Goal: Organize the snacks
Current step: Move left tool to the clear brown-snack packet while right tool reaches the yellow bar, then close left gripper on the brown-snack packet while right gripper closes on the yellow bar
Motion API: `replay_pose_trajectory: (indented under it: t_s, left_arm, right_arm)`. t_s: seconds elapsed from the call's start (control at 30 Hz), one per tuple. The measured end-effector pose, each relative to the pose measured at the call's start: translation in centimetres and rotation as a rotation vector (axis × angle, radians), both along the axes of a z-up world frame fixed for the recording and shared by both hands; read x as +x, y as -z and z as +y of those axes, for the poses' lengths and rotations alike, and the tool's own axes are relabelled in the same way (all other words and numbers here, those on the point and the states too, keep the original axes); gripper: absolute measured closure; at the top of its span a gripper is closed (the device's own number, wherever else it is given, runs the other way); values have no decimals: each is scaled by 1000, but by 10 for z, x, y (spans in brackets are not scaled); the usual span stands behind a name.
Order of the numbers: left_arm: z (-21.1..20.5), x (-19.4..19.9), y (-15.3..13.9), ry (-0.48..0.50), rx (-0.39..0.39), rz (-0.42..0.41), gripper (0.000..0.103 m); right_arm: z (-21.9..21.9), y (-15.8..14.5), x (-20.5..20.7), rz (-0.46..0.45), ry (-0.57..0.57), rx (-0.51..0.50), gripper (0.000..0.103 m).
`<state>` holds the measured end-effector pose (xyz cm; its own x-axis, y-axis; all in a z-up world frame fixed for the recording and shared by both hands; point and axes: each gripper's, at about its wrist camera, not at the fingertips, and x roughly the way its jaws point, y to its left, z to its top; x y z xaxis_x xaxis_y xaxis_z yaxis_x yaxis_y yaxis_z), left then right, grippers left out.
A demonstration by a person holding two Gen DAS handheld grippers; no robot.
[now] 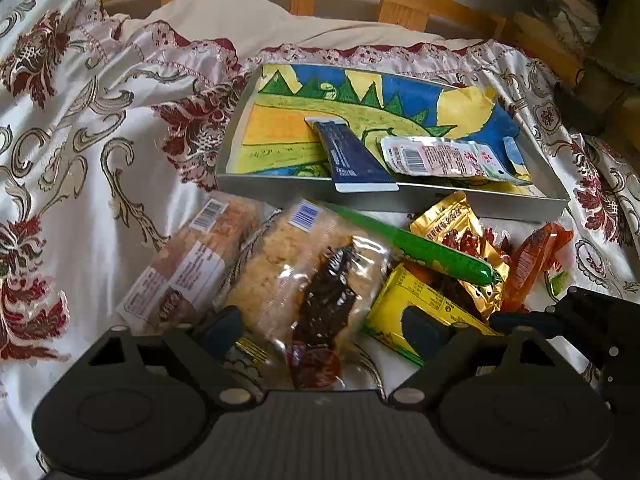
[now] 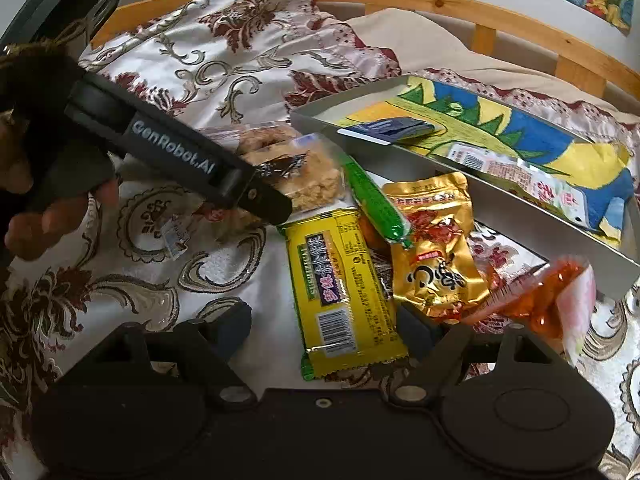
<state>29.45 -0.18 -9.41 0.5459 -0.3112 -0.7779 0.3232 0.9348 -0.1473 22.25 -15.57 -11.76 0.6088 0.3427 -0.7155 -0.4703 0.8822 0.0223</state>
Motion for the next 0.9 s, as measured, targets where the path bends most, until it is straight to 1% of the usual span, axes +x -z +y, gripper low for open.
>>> replay_pose_trajectory:
  t_s: [0.1,0.2,0.23,0.33,0.4,0.47,0.53,0.63,0.67,0.7,0.77,0.8,0.9]
  left_arm:
    - [-1,1,0,11,9,-10,19]
    - [-4,-1,-1,19,35,-19,23]
    - [-5,-2,-1,19,43,-19,24]
    - [-6,-6,-2,9,42,-4,26]
    - [-5,-7,0,-4,22,31,26]
    - [-4,-7,4,-7,19,70,34]
    - [-5,-7,7,-3,39,69,35]
    - [-8,-7,9,5,63,57,36]
    - [-8,-7,9,6,65,57,36]
    - [-9,-7,10,6,75,57,37]
    - [-10,-6,11,7,103,61,44]
    - [-10,-6,12,2,114,68,45]
    - [-8,-5,14,-19,100,84,47]
  right_arm:
    - [2,2,1,-7,-8,-9,22]
    - [3,4,3,-7,-4,-14,22]
    - [3,4,2,-7,-3,-16,23]
    - [7,4,0,-14,-6,-58,30]
    - [10,5,-1,-20,-10,-92,36]
    - [11,5,0,-20,-2,-106,45]
    - [9,4,1,-21,13,-107,51]
    - [6,5,4,-5,20,-84,50]
    - [6,6,5,-6,18,-82,48]
    - [6,7,5,-7,14,-83,48]
    - [7,10,4,-13,12,-84,45]
    - [7,10,4,-13,8,-86,44]
    - [9,11,3,-10,-2,-99,44]
